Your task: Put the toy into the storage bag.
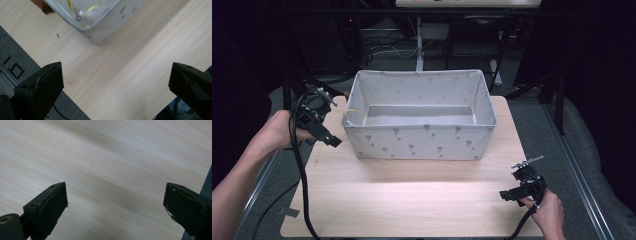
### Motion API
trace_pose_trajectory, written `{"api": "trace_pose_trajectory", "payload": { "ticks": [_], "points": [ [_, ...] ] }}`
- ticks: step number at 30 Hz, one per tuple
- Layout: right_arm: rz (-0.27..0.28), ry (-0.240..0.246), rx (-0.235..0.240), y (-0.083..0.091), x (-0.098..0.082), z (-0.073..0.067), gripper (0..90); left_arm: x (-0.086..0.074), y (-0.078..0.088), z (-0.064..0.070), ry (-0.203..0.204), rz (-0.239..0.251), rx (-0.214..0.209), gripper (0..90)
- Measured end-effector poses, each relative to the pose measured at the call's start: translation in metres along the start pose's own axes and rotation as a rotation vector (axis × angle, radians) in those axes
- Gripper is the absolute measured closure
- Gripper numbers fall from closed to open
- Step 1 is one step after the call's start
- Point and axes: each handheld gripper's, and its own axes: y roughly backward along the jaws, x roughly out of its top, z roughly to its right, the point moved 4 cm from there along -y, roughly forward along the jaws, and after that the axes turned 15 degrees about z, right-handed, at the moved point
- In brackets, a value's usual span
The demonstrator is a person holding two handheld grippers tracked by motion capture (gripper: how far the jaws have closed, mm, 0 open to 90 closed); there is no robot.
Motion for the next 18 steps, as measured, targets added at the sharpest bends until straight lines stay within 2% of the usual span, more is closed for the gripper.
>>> {"api": "trace_pose_trajectory", "payload": {
  "ticks": [5,9,11,15,18],
  "points": [
    [0.002,-0.004,0.003,-0.001,0.000,-0.001,4.3,-0.026,-0.011,0.007,-0.003,-0.028,0.022,0.0],
    [0.000,-0.002,0.001,-0.001,0.000,-0.001,4.4,-0.044,-0.023,0.013,0.006,-0.041,0.019,0.0],
    [-0.001,-0.003,0.001,-0.001,0.000,-0.001,4.3,-0.053,-0.030,0.016,0.023,-0.044,0.012,0.0],
    [0.000,-0.005,0.001,-0.001,-0.001,-0.001,4.2,-0.065,-0.044,0.017,0.043,-0.051,0.020,0.0],
    [0.000,-0.005,0.001,-0.001,-0.001,-0.001,4.1,-0.071,-0.049,0.019,0.059,-0.031,0.018,0.0]
  ]
}}
